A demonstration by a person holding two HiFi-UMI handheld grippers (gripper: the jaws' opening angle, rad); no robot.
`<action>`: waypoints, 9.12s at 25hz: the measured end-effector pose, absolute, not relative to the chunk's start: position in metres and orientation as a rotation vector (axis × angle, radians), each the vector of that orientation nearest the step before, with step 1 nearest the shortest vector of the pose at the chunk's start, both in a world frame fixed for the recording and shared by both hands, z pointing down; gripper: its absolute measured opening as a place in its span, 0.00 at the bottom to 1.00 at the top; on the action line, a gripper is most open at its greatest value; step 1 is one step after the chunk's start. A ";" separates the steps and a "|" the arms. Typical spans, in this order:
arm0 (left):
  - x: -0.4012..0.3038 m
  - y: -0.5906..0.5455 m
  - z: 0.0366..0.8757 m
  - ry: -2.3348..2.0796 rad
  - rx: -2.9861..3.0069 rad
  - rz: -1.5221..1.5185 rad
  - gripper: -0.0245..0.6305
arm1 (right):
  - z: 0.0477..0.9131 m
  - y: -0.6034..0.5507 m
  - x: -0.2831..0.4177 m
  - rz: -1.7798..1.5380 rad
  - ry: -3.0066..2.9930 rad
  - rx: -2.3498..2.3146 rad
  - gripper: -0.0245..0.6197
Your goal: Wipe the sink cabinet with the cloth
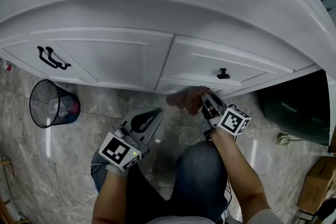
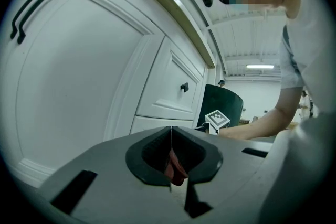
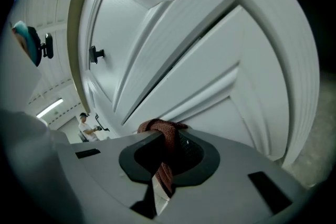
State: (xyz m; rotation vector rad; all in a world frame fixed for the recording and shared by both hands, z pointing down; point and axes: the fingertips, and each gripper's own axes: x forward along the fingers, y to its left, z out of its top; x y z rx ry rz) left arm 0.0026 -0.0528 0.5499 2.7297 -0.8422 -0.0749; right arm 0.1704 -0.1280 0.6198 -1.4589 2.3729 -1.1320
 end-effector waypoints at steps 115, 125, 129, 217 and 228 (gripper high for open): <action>-0.026 -0.047 0.543 -1.149 2.641 0.002 0.06 | 0.742 -0.108 0.025 -1.424 2.514 -0.678 0.11; -0.016 -0.039 0.553 -1.112 2.649 0.064 0.06 | 0.786 -0.134 0.026 -1.700 2.000 -0.791 0.11; -0.019 -0.041 0.557 -1.120 2.641 0.080 0.06 | 0.786 -0.140 0.027 -1.690 1.959 -0.797 0.11; 0.012 -0.003 0.488 -1.057 2.521 -0.001 0.06 | 0.465 -0.074 0.123 -0.908 2.690 -1.156 0.11; -0.029 0.026 0.352 -1.122 2.480 0.089 0.05 | 0.339 -0.031 0.074 -0.757 2.908 -1.121 0.11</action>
